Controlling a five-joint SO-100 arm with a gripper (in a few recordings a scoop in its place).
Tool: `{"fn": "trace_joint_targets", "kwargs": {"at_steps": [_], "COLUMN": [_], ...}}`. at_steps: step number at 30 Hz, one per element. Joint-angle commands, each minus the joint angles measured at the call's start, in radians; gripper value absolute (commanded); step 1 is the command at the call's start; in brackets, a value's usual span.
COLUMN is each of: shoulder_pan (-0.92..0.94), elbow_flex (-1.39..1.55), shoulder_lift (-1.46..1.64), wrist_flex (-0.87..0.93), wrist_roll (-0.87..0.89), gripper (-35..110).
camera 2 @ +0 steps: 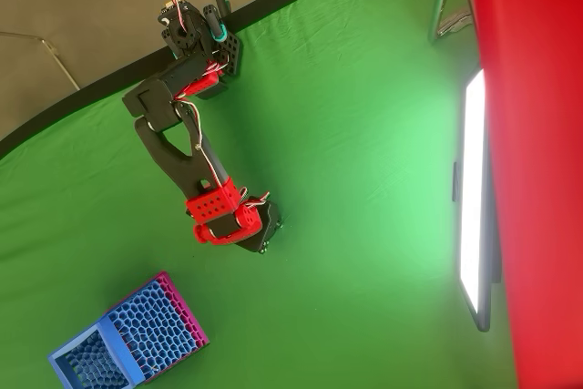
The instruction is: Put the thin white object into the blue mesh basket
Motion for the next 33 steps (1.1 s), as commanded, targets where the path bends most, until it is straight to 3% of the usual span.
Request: {"fn": "trace_joint_targets", "kwargs": {"at_steps": [1, 33], "shoulder_pan": [0.0, 0.011], "elbow_flex": [-0.037, -0.112], "shoulder_lift": [0.005, -0.061], "wrist_flex": [-0.006, 0.052], "wrist_roll": [0.009, 0.029], "gripper": [12, 12]}}
